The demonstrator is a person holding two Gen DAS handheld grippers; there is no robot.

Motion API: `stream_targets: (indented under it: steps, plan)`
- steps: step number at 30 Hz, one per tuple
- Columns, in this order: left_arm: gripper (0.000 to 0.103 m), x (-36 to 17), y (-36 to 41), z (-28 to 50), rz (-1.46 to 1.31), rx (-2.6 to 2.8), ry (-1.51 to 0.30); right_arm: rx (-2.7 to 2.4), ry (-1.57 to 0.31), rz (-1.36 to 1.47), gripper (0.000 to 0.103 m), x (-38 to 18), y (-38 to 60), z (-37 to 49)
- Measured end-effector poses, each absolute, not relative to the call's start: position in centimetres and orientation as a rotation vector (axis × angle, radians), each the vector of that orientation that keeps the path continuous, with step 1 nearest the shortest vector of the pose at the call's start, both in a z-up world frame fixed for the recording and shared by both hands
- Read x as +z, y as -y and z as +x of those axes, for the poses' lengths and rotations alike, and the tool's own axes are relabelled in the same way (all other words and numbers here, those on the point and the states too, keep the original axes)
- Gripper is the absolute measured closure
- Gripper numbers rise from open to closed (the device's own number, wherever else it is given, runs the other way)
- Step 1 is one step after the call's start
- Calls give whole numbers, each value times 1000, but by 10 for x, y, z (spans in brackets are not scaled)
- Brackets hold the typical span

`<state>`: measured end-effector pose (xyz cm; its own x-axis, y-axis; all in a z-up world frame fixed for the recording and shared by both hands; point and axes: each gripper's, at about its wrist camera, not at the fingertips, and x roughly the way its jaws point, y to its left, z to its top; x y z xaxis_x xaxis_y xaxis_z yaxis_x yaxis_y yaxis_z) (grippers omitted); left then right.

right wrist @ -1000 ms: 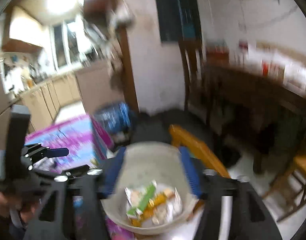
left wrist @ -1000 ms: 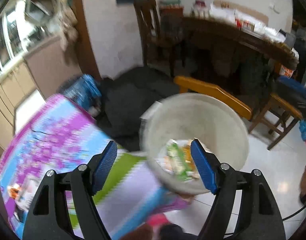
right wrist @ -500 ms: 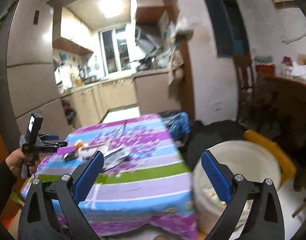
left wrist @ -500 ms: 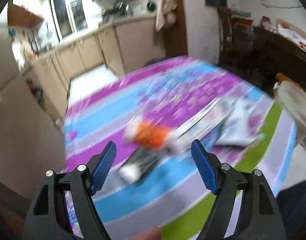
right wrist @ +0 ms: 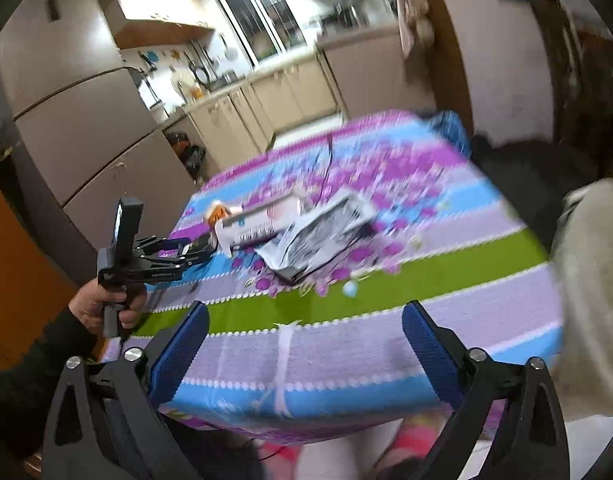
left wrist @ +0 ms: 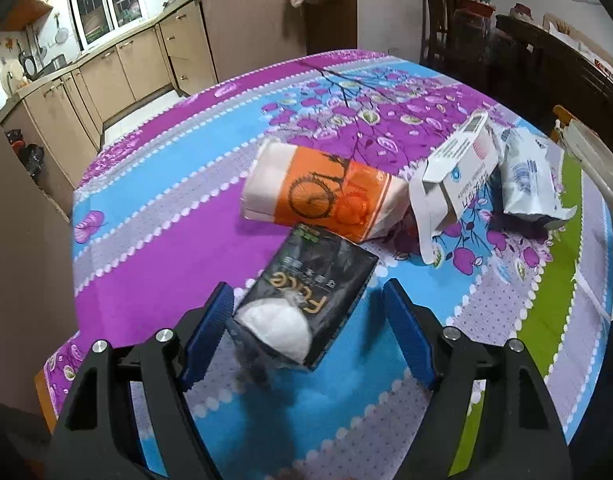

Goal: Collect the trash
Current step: 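Grasp the black packet with the left tool while the right tool grasps the white wrapper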

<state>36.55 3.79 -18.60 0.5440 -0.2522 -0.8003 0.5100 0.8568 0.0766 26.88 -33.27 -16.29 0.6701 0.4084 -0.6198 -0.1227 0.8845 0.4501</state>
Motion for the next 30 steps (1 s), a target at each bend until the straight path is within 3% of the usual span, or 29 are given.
stream_targets:
  steps: [2, 4, 7, 17, 24, 30]
  plan:
    - [46, -185, -38, 363, 296, -482, -887, 298, -823, 445, 20, -172, 329, 292]
    - [51, -184, -38, 361, 276, -467, -890, 282, -869, 489, 26, -179, 325, 319]
    - [55, -185, -37, 355, 267, -444, -886, 225, -908, 525, 28, -187, 315, 356]
    - [56, -184, -36, 354, 199, -390, -884, 23, -964, 486, 28, -207, 288, 416]
    - [70, -182, -41, 351, 131, -369, -883, 36, -938, 493, 48, -209, 293, 414]
    - [73, -180, -42, 337, 96, -367, -873, 81, -887, 523, 64, -200, 301, 396]
